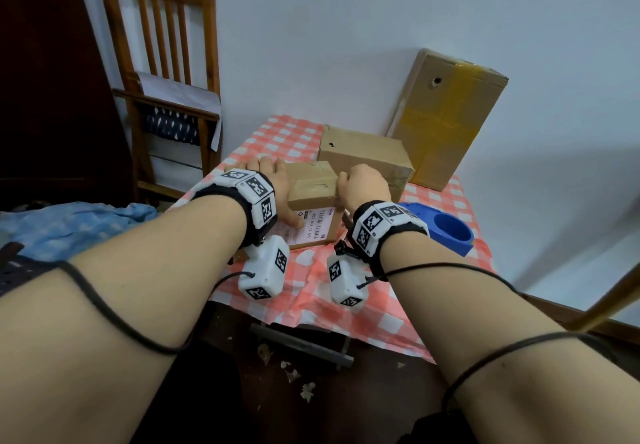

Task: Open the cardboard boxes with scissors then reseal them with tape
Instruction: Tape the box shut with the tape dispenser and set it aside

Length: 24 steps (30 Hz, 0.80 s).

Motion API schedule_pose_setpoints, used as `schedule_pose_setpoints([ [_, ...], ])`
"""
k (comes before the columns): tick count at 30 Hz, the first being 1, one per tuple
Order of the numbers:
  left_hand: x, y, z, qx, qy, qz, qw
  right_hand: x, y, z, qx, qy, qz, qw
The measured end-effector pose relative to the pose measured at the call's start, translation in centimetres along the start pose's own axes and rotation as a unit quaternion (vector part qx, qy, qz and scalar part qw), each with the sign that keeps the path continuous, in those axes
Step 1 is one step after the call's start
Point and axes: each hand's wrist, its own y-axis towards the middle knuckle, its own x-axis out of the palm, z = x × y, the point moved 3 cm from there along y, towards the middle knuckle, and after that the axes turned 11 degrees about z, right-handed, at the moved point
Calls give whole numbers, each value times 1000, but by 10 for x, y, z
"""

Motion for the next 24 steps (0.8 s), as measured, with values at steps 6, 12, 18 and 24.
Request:
schedule_pose_setpoints([
  [6,-1,-1,1,-4,0,6,1000,6,-2,-1,24,52,-71,996],
  [12,0,0,0,-2,1,2,1000,0,6,-3,20,19,-29,999],
  [18,-1,-1,0,-3,2,5,1000,0,-3,-4,6,65,-116,991],
  [24,-1,-2,1,0,0,-3,1000,-3,-1,9,-43,72,-60,995],
])
